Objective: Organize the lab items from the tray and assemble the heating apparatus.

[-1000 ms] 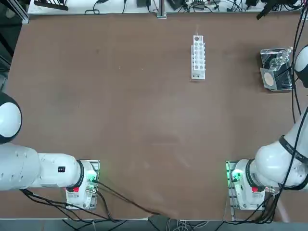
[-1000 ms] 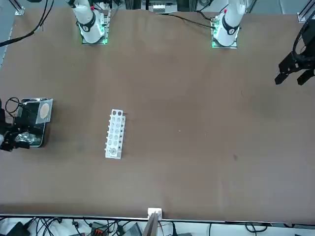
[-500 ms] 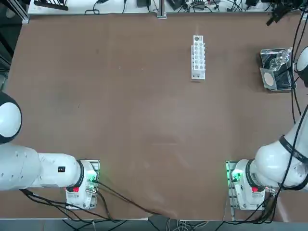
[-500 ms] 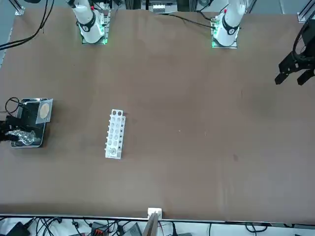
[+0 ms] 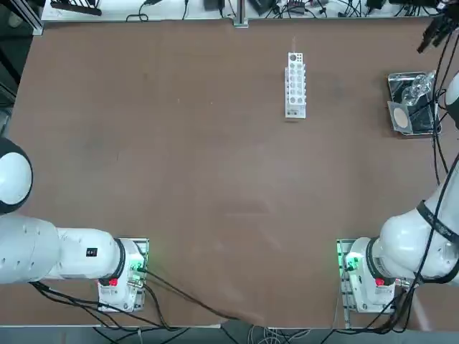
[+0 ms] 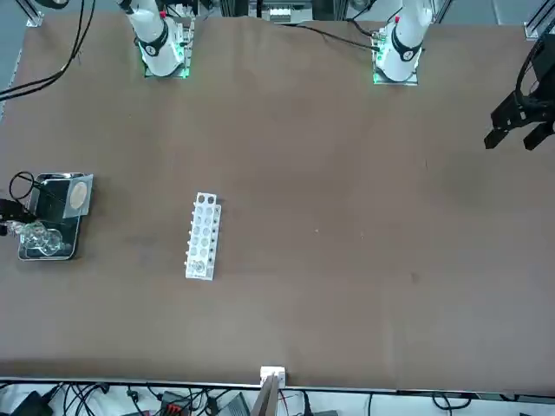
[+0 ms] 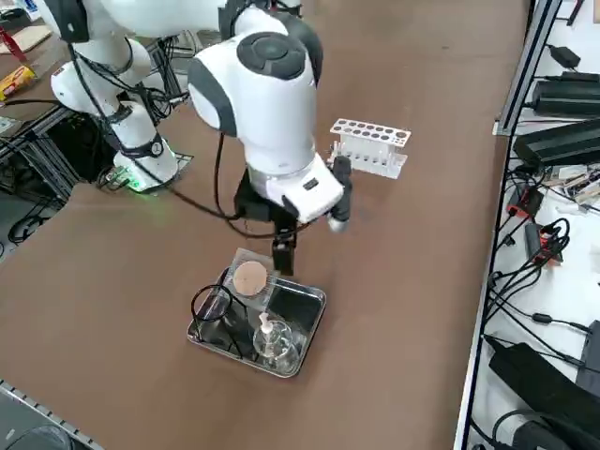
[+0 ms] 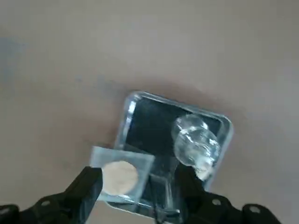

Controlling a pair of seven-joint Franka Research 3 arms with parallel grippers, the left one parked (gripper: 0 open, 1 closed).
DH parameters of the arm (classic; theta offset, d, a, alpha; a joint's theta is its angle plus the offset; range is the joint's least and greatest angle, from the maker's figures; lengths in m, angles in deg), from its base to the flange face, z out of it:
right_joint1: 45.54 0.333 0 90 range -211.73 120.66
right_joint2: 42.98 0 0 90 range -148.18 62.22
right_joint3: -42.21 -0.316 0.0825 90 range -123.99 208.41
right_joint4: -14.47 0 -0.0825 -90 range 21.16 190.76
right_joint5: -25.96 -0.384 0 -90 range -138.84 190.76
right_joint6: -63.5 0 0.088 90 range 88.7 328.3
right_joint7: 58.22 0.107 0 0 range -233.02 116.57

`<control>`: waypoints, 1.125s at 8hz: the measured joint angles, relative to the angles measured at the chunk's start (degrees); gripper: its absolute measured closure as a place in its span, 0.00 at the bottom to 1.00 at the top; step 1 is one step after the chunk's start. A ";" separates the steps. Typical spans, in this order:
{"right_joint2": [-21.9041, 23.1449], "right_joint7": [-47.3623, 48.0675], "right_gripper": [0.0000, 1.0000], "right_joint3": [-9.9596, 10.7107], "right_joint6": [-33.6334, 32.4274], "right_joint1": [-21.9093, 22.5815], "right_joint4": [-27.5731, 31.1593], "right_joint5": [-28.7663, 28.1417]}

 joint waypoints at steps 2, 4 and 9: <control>-1.53 -0.02 0.05 1.64 7.11 -1.61 2.67 0.53; -4.08 -0.22 0.05 1.74 10.23 -3.51 3.23 0.59; -8.05 -0.16 0.04 1.73 13.97 -4.51 3.31 0.49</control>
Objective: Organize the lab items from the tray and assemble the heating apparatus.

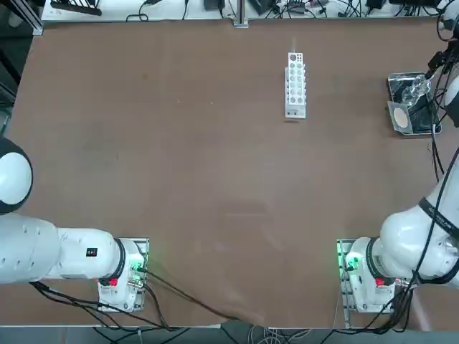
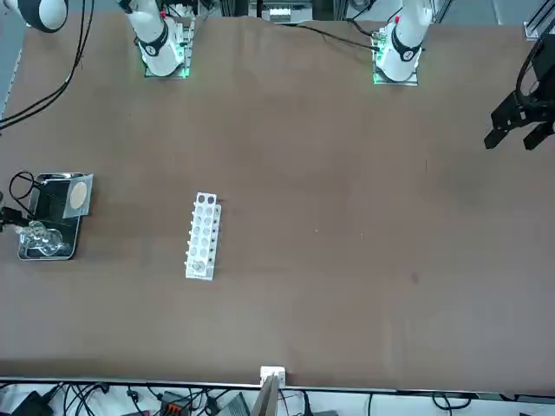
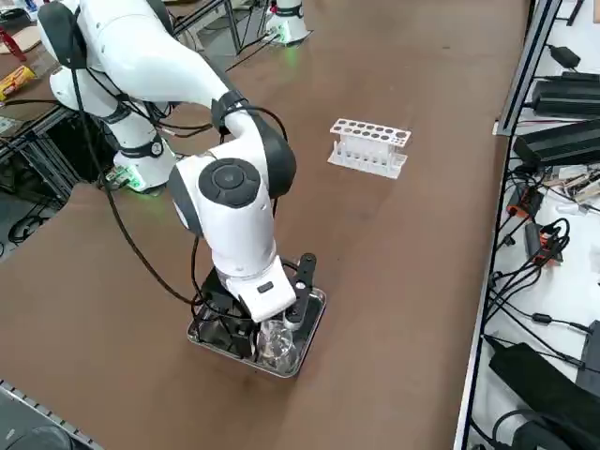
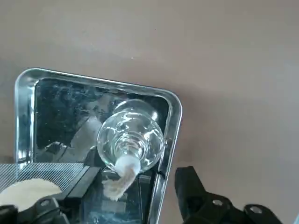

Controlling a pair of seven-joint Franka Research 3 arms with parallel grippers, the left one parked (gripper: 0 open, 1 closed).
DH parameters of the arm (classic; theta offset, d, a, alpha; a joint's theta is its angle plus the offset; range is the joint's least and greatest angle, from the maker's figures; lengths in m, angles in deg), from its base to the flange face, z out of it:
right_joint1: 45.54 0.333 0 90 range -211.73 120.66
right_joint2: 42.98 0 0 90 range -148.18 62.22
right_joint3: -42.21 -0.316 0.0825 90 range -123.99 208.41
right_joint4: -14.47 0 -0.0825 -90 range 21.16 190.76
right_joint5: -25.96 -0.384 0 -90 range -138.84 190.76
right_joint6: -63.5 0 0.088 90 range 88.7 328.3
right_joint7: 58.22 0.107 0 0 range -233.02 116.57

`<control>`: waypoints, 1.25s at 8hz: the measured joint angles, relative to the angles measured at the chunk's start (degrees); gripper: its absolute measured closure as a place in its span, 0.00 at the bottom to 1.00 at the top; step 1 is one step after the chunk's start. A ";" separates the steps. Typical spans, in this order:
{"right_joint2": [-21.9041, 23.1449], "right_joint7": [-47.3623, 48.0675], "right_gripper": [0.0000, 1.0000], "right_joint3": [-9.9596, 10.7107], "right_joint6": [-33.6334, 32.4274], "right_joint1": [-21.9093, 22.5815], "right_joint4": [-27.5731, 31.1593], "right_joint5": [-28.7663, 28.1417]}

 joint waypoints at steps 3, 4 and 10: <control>-1.26 0.03 0.07 -0.02 0.58 -0.19 0.00 -1.03; -1.45 0.03 0.10 -0.03 0.59 -0.20 0.00 -1.12; -1.91 0.05 0.32 -0.19 0.70 -0.21 0.00 -3.25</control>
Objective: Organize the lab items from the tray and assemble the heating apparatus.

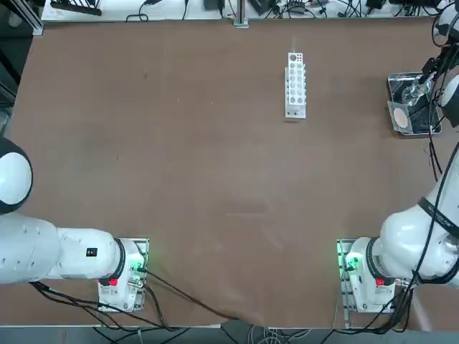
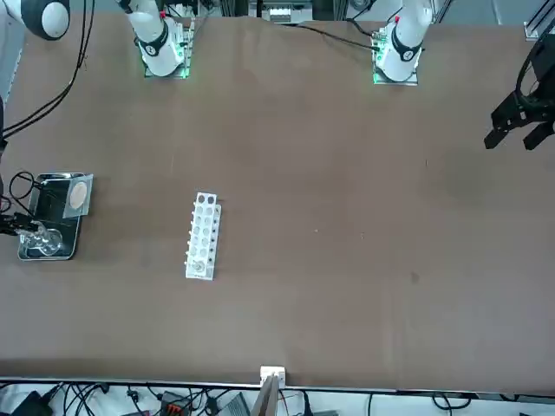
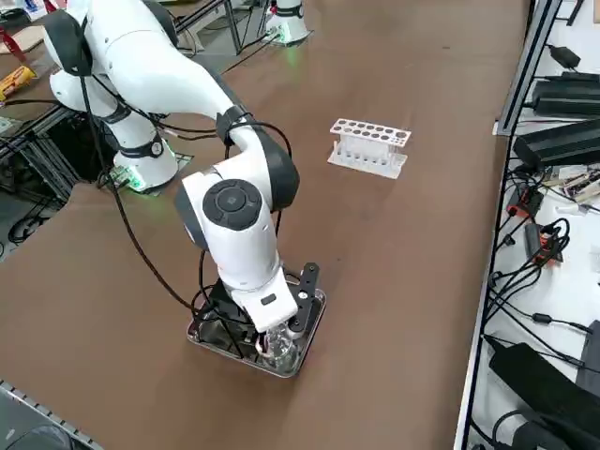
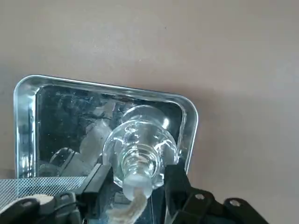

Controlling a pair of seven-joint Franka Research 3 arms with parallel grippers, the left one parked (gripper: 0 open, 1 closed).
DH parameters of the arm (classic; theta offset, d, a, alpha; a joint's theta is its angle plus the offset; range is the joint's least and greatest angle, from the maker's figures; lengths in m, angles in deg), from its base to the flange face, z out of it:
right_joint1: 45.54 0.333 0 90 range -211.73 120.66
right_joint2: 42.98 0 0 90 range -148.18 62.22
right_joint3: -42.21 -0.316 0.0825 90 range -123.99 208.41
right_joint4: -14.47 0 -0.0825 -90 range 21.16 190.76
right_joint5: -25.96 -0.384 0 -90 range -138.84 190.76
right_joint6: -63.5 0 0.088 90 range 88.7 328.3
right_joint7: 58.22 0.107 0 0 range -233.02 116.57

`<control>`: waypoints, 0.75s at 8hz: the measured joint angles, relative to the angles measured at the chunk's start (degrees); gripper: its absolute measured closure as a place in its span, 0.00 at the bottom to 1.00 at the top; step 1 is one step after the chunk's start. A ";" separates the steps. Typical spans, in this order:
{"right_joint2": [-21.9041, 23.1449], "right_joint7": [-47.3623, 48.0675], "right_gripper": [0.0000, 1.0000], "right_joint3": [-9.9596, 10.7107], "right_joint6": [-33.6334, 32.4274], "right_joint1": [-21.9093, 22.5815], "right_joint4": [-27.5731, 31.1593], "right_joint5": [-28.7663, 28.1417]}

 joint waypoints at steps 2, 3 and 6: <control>0.00 0.00 0.41 0.00 0.03 -0.01 0.00 0.00; 0.00 0.00 0.46 0.00 0.03 -0.01 0.00 0.00; 0.00 0.00 0.59 0.00 0.08 -0.03 -0.01 0.00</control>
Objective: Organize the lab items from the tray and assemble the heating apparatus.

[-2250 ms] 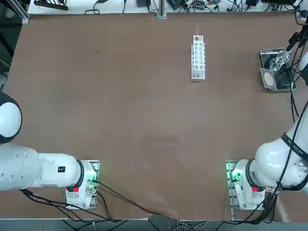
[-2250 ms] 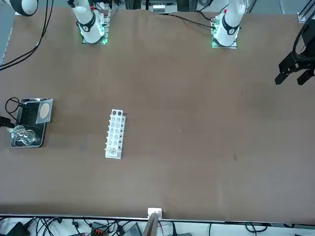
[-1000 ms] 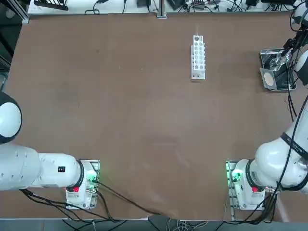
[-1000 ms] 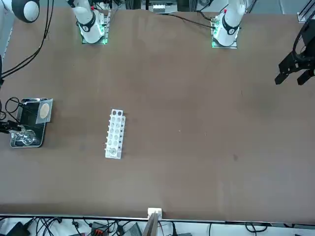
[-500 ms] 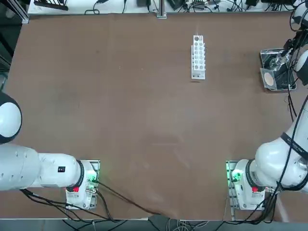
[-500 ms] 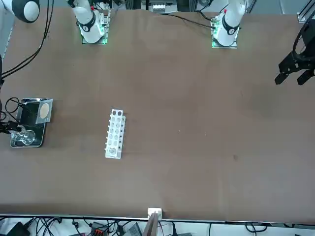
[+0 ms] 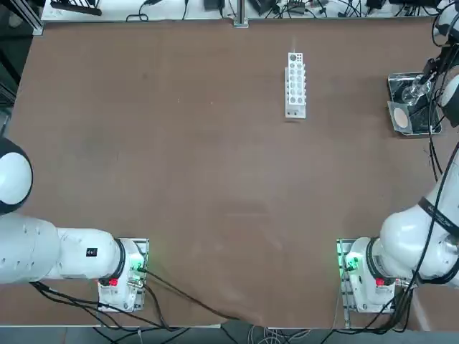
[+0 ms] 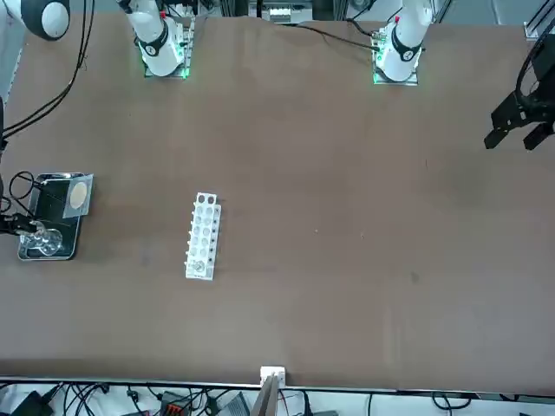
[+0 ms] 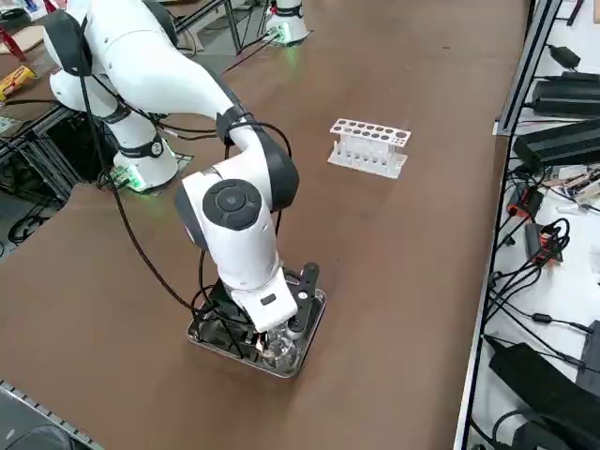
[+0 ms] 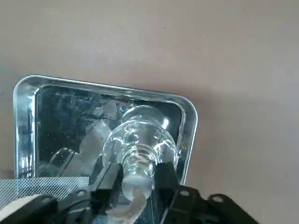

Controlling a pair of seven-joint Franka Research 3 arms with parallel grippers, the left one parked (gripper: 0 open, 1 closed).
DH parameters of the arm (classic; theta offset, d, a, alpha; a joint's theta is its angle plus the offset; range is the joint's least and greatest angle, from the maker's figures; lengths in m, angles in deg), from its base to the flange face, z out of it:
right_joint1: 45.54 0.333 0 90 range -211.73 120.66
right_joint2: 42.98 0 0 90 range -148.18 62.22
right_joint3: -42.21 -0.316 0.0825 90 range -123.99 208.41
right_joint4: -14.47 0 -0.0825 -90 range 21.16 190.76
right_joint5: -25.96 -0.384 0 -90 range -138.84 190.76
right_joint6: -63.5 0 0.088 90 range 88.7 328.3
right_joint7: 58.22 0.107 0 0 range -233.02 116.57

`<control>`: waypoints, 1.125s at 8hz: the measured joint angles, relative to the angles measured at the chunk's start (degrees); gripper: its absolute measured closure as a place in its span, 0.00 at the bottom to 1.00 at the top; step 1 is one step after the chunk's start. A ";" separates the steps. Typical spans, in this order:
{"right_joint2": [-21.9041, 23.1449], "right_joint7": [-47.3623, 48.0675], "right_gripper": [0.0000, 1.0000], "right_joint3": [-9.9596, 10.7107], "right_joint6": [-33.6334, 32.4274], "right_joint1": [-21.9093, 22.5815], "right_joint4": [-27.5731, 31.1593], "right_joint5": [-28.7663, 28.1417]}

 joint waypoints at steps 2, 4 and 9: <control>0.18 0.00 0.68 0.00 -0.03 0.00 -0.34 -0.01; 0.19 0.03 0.68 -0.07 -0.02 0.05 -0.60 -0.02; 5.11 2.42 0.69 -0.77 -3.98 3.94 -3.58 -0.64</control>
